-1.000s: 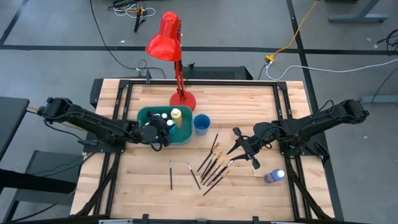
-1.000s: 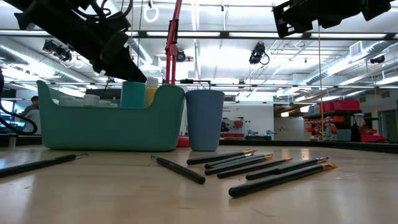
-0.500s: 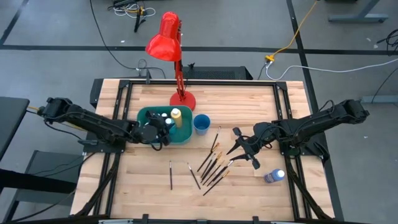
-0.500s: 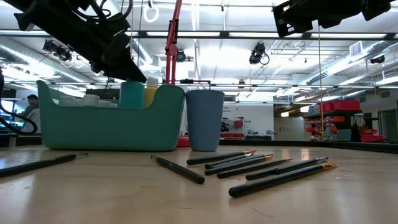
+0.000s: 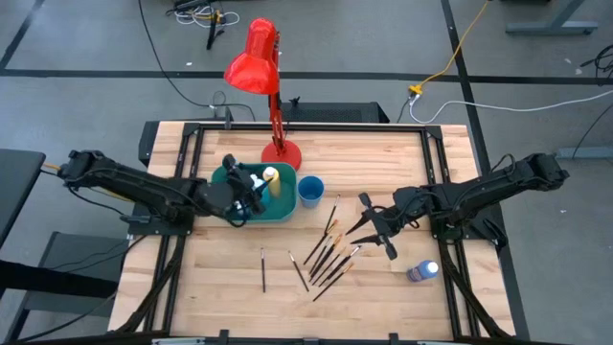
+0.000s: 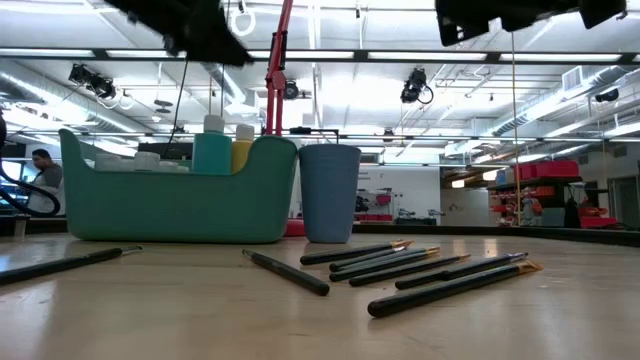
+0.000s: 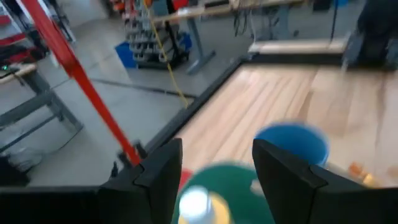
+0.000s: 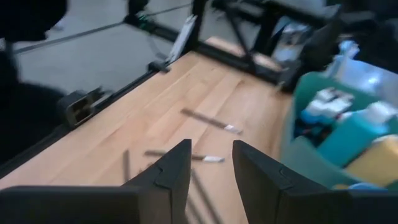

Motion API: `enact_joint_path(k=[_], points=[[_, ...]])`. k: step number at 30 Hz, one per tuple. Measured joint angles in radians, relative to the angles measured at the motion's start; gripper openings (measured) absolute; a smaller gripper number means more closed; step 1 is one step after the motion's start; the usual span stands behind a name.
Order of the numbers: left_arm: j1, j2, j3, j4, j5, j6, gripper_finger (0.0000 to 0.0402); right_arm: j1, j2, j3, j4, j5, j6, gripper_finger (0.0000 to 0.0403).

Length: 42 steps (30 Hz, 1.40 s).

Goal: Pick & Place Paint Supplies
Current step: Put the light blue paint bottle into the green bin

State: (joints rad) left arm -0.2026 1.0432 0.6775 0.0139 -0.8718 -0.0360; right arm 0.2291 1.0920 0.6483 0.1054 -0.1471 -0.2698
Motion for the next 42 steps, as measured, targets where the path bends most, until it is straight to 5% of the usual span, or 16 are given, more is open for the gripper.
enact_joint_path(k=[5,10,23,36,42], points=[[-0.037,-0.021,0.073,0.003,0.051,0.024,0.0206,0.005,-0.004,0.004,0.067,0.105,0.088,0.0127],[-0.083,-0.011,0.070,-0.012,0.105,0.047,0.0206,0.050,-0.023,0.043,-0.048,0.200,0.136,0.0135],[-0.128,0.104,0.070,-0.026,0.104,-0.098,0.0206,0.245,-0.151,0.291,-0.668,0.153,0.339,0.0182],[-0.128,0.137,0.069,0.128,0.102,-0.069,0.0206,0.421,-0.254,0.259,-0.873,0.051,0.442,0.0180],[-0.128,0.137,0.069,0.137,0.102,-0.081,0.0206,0.509,-0.312,0.104,-0.775,0.016,0.475,0.0180]])
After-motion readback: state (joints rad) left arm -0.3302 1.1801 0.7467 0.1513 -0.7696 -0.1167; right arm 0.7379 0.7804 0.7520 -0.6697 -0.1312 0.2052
